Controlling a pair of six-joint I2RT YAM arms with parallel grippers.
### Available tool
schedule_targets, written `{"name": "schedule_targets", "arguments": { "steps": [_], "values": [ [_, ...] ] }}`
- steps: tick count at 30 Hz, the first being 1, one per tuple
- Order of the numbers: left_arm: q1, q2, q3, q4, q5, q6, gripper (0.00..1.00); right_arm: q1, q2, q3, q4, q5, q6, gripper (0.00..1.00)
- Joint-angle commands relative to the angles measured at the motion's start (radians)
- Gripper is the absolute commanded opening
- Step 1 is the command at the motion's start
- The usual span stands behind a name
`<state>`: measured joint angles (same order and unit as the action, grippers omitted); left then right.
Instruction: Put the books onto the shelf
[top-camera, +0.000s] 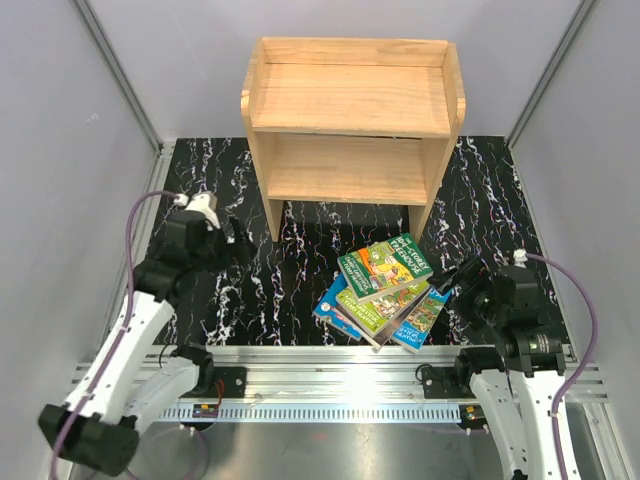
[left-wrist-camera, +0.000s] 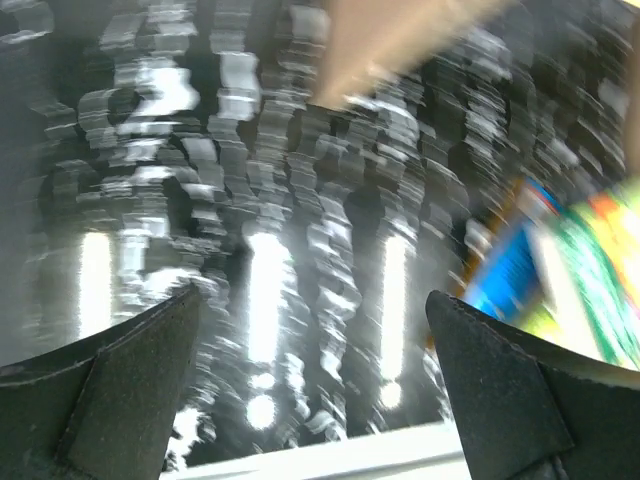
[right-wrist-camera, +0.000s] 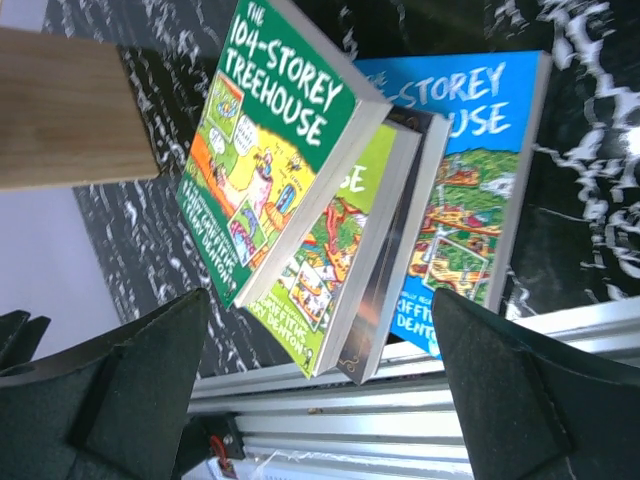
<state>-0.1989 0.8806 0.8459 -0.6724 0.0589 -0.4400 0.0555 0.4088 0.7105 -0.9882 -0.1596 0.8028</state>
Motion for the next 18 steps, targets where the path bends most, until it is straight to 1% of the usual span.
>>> {"name": "schedule_targets", "arguments": {
  "steps": [1,3,4,6,7,9,10,13,14,15,18],
  "values": [
    [-0.288,-0.032,0.134,-0.136,-0.196,-0.057,0.99,0.02,-0.027,-0.057,0.14,-0.113,0.042,1.0],
    [-0.39,-0.003,0.205,-0.165,-0.254,-0.098,0.99,0.02,-0.031,-0.088,0.158,-0.136,0.059,1.0],
    [-0.48,0.015,0.222,-0.176,-0.301,-0.108,0.99,0.021,-0.039,-0.095,0.167,-0.142,0.064,1.0],
    [-0.558,0.076,0.249,-0.165,-0.333,-0.132,0.99,0.023,-0.041,-0.105,0.169,-0.153,0.067,1.0],
    [-0.615,0.137,0.254,-0.142,-0.349,-0.138,0.99,0.023,-0.041,-0.106,0.171,-0.159,0.065,1.0],
    [-0.661,0.205,0.26,-0.115,-0.349,-0.151,0.99,0.024,-0.036,-0.103,0.172,-0.187,0.062,1.0],
    [-0.709,0.248,0.271,-0.089,-0.347,-0.155,0.99,0.023,-0.033,-0.102,0.181,-0.198,0.056,1.0],
    [-0.792,0.397,0.32,-0.02,-0.34,-0.146,0.99,0.023,0.002,-0.076,0.171,-0.213,0.053,1.0],
    [-0.8,0.432,0.335,-0.007,-0.337,-0.14,0.99,0.023,0.019,-0.059,0.163,-0.215,0.047,1.0],
    [-0.806,0.504,0.355,0.019,-0.329,-0.137,0.99,0.023,0.036,-0.049,0.154,-0.216,0.041,1.0],
    [-0.809,0.583,0.416,0.057,-0.294,-0.111,0.99,0.023,0.11,-0.023,0.138,-0.219,0.026,1.0]
  ]
}}
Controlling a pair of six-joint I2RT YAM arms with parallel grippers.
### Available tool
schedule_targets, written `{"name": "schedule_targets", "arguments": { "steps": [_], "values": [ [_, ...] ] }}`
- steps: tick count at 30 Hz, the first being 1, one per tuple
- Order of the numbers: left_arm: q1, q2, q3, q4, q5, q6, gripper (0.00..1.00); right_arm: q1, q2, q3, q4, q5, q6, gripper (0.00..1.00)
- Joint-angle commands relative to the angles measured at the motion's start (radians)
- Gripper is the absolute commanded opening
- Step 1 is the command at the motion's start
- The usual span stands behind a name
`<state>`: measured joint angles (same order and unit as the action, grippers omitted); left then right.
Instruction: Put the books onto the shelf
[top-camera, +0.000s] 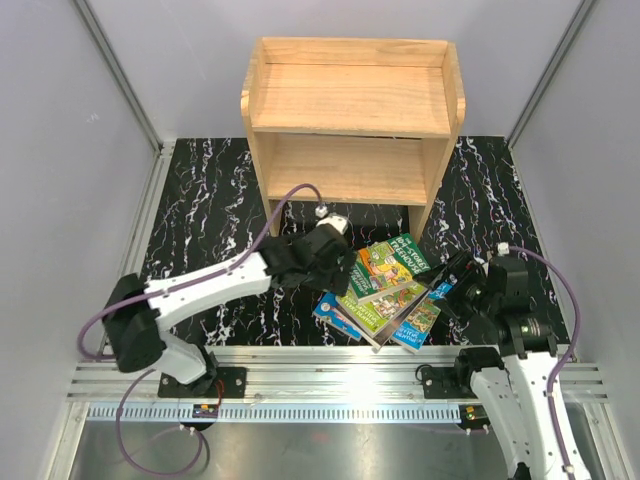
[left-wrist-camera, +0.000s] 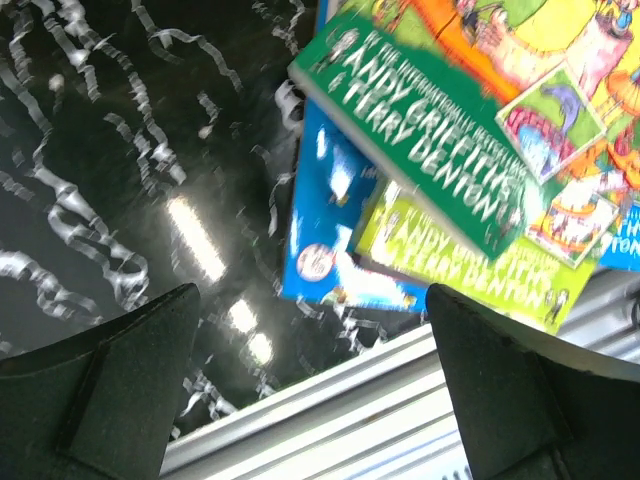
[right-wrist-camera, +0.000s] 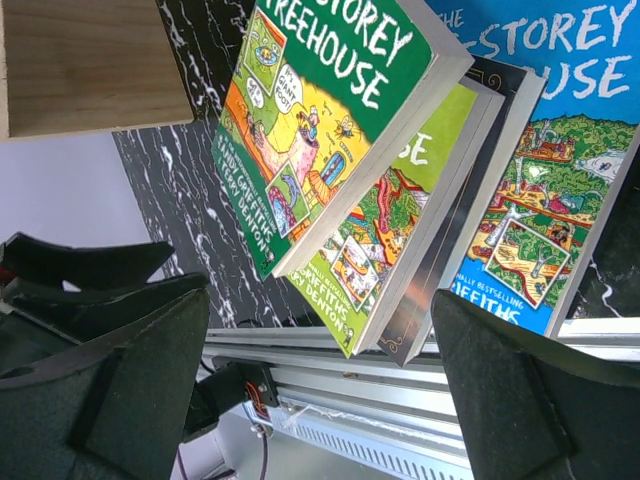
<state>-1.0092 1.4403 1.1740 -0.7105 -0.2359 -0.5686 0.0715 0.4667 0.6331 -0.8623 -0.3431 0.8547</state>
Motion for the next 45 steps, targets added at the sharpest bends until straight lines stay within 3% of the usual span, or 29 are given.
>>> {"name": "schedule_targets", "arguments": {
  "steps": [1,8,12,19,31,38,45],
  "values": [
    [0.001,0.069,0.105,0.117,0.013,0.029,0.99,0.007,0.064,0.057,0.028,-0.037,-0.028,1.0],
    [0.011,0.216,0.242,0.127,0.049,0.09,0.99,0.007,0.118,0.063,0.074,0.003,-0.017,1.0],
    [0.052,0.218,0.196,0.204,0.113,0.075,0.99,0.007,0.158,0.053,0.081,0.007,-0.02,1.0],
    [0.224,0.157,0.011,0.402,0.343,0.035,0.99,0.007,0.199,0.013,0.129,0.018,-0.011,1.0],
    [0.265,0.278,-0.025,0.579,0.604,0.01,0.99,0.007,0.305,0.014,0.163,0.026,-0.036,1.0],
    [0.265,0.31,-0.074,0.612,0.612,-0.024,0.99,0.007,0.297,0.01,0.146,0.033,-0.049,1.0],
    [0.238,0.253,-0.152,0.577,0.44,-0.031,0.99,0.016,0.283,0.008,0.112,0.029,-0.062,1.0]
  ]
}}
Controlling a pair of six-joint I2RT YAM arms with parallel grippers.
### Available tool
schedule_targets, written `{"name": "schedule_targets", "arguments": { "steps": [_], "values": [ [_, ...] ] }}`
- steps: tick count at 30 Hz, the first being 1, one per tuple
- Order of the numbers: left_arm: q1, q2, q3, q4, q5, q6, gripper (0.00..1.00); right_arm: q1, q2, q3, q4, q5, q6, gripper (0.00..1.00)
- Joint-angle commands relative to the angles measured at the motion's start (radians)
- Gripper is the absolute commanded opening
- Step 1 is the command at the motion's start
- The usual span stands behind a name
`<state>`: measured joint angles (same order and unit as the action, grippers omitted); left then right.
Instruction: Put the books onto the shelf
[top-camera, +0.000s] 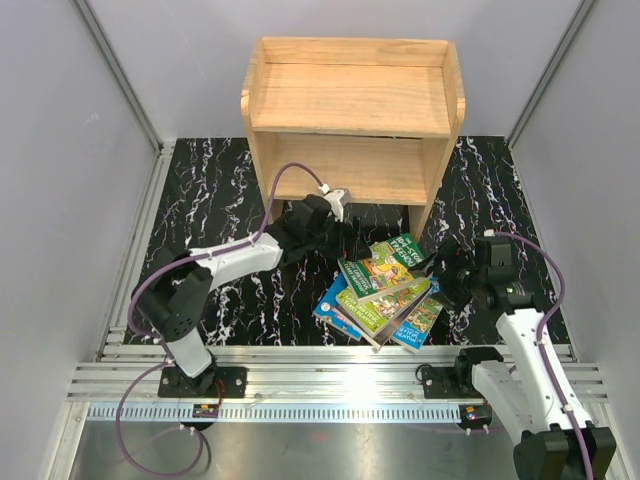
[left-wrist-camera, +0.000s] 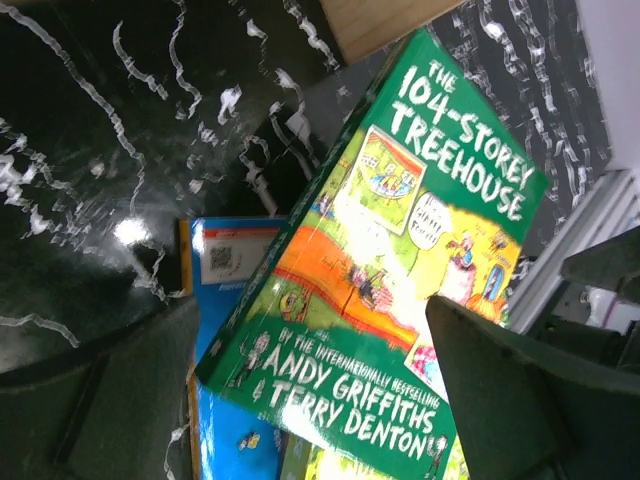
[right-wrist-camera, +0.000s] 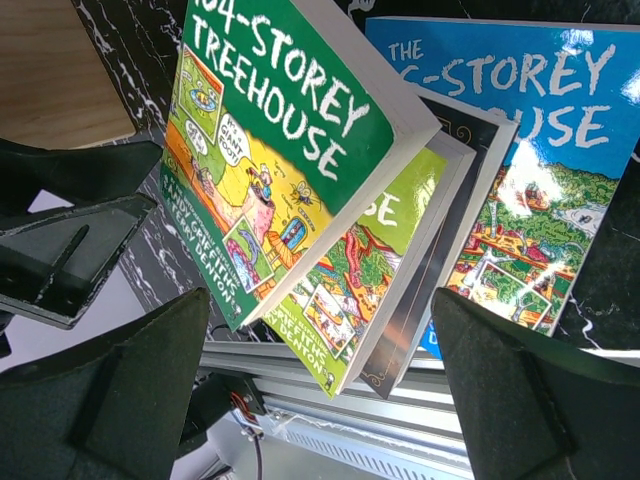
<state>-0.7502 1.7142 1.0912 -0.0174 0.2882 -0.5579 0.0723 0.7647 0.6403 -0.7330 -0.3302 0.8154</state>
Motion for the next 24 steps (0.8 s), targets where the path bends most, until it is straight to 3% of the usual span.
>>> {"name": "schedule_targets", "arguments": {
  "steps": [1,8,14,24],
  "values": [
    [-0.027,-0.071,-0.086,-0.113,-0.113,-0.046,0.99,0.018,-0.018,0.004,-0.022,0.017,-0.025,1.0],
    [-0.051,-0.217,-0.177,-0.115,-0.284,-0.123,0.99,0.046,-0.033,-0.008,-0.046,0.014,-0.033,1.0],
    [-0.063,-0.191,-0.218,-0.05,-0.316,-0.187,0.99,0.072,-0.044,-0.018,-0.072,0.011,-0.042,1.0],
    [-0.074,-0.091,-0.327,0.322,-0.247,-0.401,0.99,0.103,-0.053,-0.004,-0.146,0.01,-0.07,1.0]
  ]
}}
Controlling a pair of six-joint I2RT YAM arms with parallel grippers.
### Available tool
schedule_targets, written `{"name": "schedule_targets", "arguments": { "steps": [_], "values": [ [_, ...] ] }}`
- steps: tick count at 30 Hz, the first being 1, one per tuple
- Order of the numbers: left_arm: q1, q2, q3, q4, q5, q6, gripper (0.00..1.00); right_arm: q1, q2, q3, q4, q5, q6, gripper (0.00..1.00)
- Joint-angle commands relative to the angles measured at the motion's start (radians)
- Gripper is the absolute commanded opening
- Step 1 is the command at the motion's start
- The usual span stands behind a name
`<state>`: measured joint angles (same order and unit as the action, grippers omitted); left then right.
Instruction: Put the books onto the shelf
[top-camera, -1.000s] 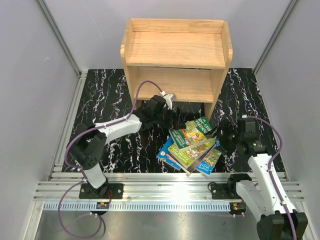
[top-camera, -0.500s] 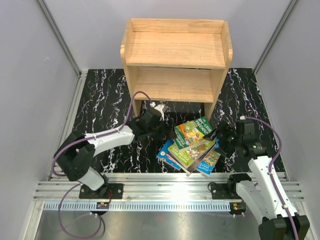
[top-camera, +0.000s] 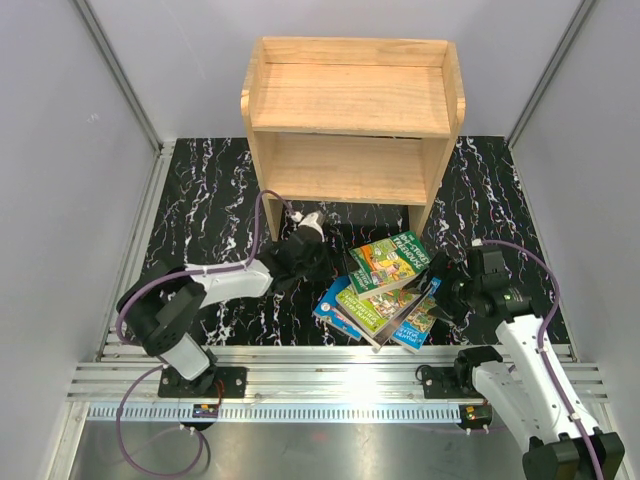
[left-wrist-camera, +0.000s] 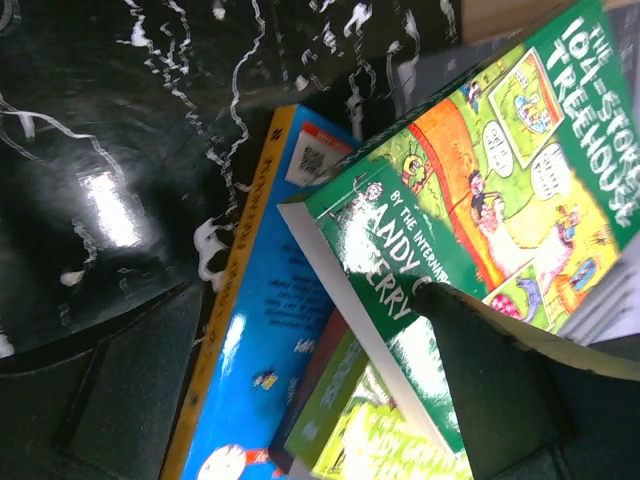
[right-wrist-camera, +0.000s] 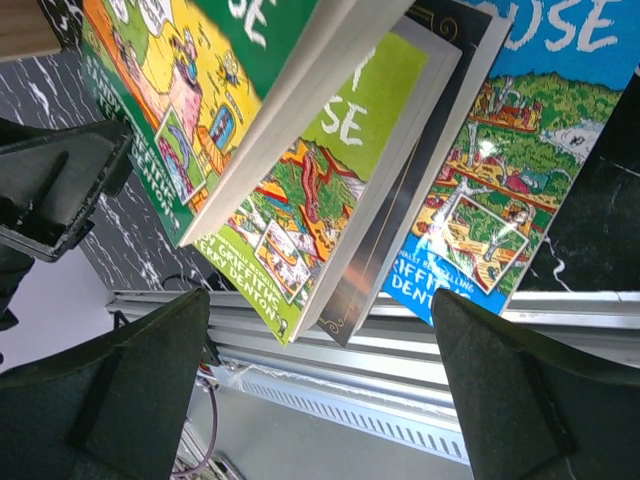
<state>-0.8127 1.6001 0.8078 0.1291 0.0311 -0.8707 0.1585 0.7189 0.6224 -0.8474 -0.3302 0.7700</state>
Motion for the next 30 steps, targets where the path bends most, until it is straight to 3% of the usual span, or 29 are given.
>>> {"name": "schedule_targets", "arguments": {
  "steps": [1,8,14,17,20,24,25,30],
  "values": [
    [-0.013,0.023,-0.053,0.2,0.01,-0.103,0.99,0.018,-0.009,0.017,-0.033,0.008,-0.026,1.0],
    [-0.023,0.06,-0.12,0.452,0.041,-0.191,0.99,0.039,-0.003,0.01,-0.032,0.002,-0.032,1.0],
    [-0.036,0.11,-0.107,0.532,0.05,-0.228,0.97,0.055,-0.003,0.007,-0.027,0.002,-0.035,1.0],
    [-0.037,0.132,-0.082,0.531,0.056,-0.228,0.85,0.058,-0.006,0.008,-0.022,0.002,-0.037,1.0],
    [-0.04,0.133,-0.062,0.5,0.058,-0.223,0.65,0.061,-0.012,0.007,-0.019,0.005,-0.037,1.0],
    [-0.039,0.135,-0.039,0.454,0.081,-0.209,0.21,0.062,-0.022,0.007,-0.013,0.01,-0.032,1.0],
    [-0.04,0.136,-0.036,0.445,0.084,-0.205,0.0,0.062,-0.026,0.007,-0.012,0.01,-0.032,1.0],
    [-0.046,0.101,-0.041,0.414,0.107,-0.194,0.0,0.062,-0.048,0.005,-0.002,0.026,-0.028,1.0]
  ]
}}
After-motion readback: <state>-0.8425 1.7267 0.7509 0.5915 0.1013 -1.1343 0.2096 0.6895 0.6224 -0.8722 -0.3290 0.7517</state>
